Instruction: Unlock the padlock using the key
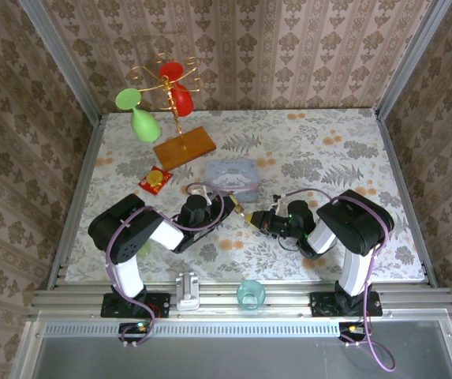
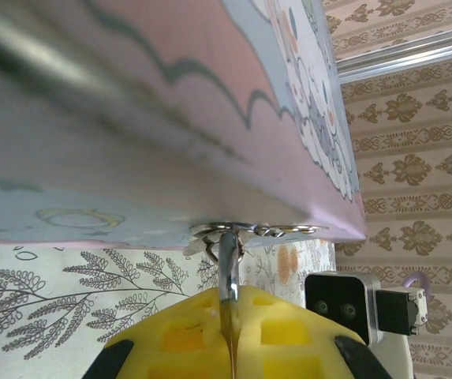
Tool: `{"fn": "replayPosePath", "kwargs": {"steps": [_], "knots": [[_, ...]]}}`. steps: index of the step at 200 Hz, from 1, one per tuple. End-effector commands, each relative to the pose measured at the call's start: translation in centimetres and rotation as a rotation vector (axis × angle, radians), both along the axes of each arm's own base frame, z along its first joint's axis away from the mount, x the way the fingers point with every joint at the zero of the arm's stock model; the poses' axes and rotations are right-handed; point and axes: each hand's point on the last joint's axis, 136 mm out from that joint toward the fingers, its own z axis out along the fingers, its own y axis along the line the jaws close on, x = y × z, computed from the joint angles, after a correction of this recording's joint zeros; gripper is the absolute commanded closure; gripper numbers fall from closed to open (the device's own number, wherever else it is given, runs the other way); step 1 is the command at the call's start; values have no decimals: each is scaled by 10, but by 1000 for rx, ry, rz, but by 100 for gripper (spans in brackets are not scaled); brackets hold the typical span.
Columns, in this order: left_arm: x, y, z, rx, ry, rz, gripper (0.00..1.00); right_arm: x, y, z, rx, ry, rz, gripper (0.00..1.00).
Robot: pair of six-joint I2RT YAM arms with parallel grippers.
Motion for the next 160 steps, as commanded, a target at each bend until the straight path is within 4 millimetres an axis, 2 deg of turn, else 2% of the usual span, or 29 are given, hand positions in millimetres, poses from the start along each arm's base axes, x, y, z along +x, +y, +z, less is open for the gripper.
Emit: {"fn": "replayPosePath", "kwargs": {"steps": [1,76,104,136,160], "knots": [[7,-3,26,-90,-61,14,100,0,-1,8,26,-19,5,100],[5,-6,29,-93,-70,-1,100,5,1,24,57,-51,10,100],[3,-7,32,-141,-63,6,100,11,2,20,67,-24,-4,100],[-2,-12,34,-149,-63,-4,100,19,5,27,88,-26,-8,100],[-5,-14,35,-155,-57,-5,100,24,3,19,103,29,-25,100]]}}
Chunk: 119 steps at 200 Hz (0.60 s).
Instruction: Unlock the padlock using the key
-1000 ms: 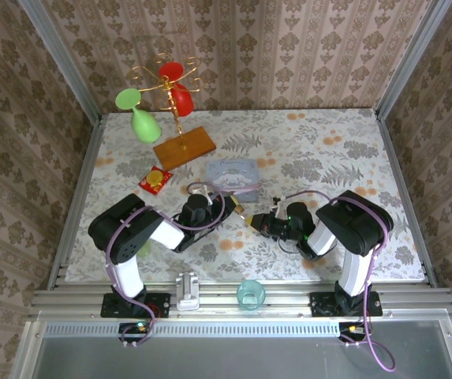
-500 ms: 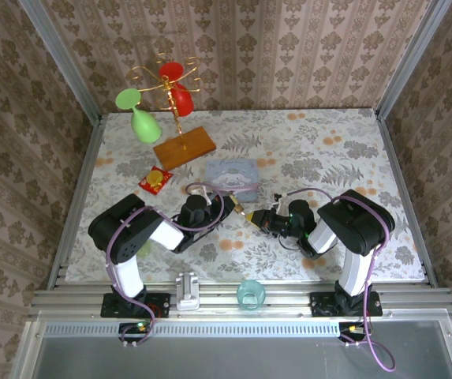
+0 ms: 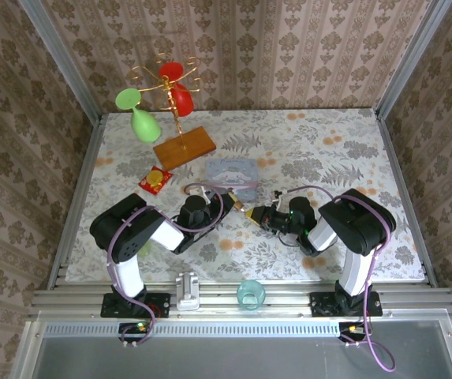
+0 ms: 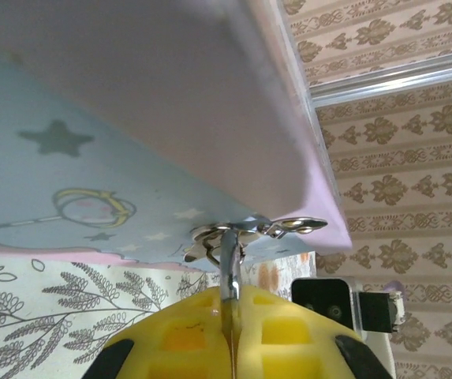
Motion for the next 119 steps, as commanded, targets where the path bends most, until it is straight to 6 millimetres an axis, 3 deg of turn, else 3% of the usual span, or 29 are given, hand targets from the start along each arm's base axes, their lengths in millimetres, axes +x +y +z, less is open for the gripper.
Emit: {"fn": "replayPosePath", "kwargs": {"steps": [1,47,79,119], "knots": [[-10,-15,26,-100,-46,-50,100,14,4,8,50,1,-8,100],[-11,-21,35,-132,-47,-63,100,19,10,9,80,23,30,100],[-12,-24,42,-155,-45,-75,100,23,1,6,94,44,54,100],[-17,-29,45,-168,-42,-96,100,21,10,2,127,86,147,100]]}}
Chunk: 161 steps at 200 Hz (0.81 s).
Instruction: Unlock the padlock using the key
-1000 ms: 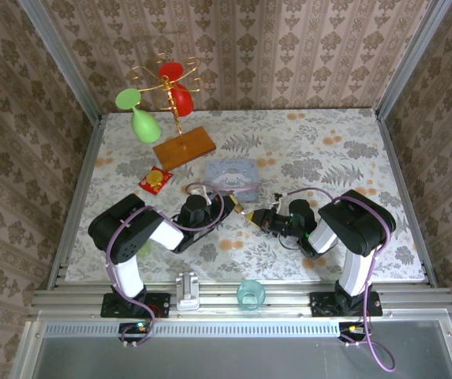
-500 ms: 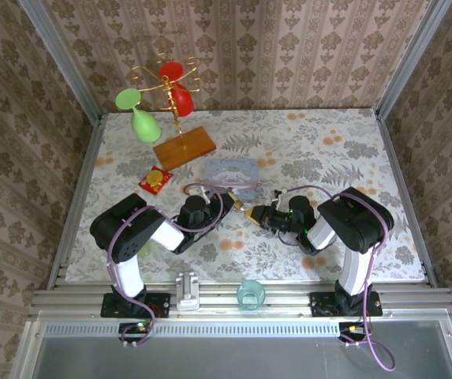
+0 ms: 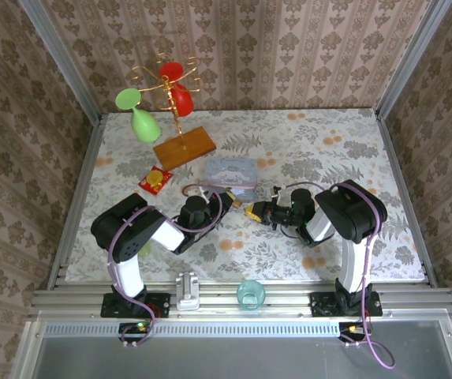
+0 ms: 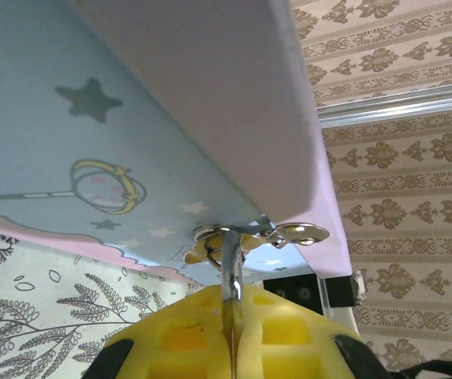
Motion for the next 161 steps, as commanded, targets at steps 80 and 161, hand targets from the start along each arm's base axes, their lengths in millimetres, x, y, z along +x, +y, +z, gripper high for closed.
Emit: {"fn": "replayPosePath", "kwargs": {"steps": [80,161], "knots": [[-24,-44,60,-186,-88,-167,100,13,19,8,45,-1,21,100],[-27,-41,50,-166,-70,-159,100,26,2,9,30,-21,-55,100]]}}
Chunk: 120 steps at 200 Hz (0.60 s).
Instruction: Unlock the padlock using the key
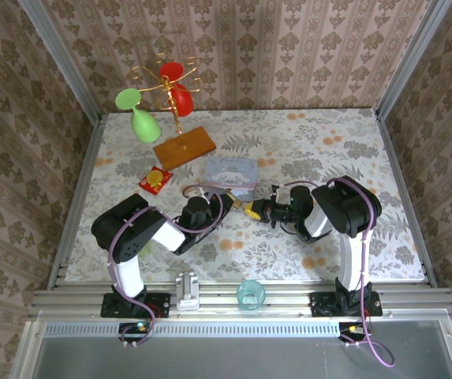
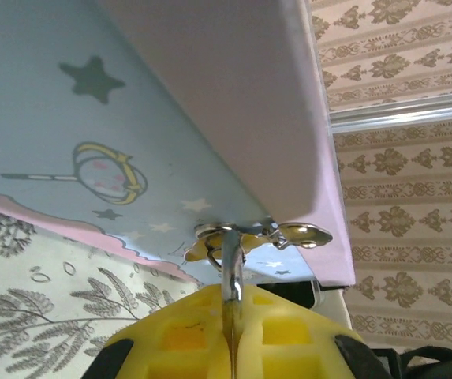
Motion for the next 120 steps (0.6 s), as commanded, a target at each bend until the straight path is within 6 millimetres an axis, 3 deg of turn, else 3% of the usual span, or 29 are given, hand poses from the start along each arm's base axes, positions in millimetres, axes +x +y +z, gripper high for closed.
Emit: {"fn": "replayPosePath", "kwargs": {"steps": [1,77,120], "knots": [[-24,-39,54,-173,-92,-173,100,18,0,14,-3,-70,-70,100],[-25,-47,55,-168,-104,-185,100,13,-5,19,-48,-106,-169,100],[-27,-49,42,-149,-80,-194,100,2,18,26,-81,-174,-169,100]]}}
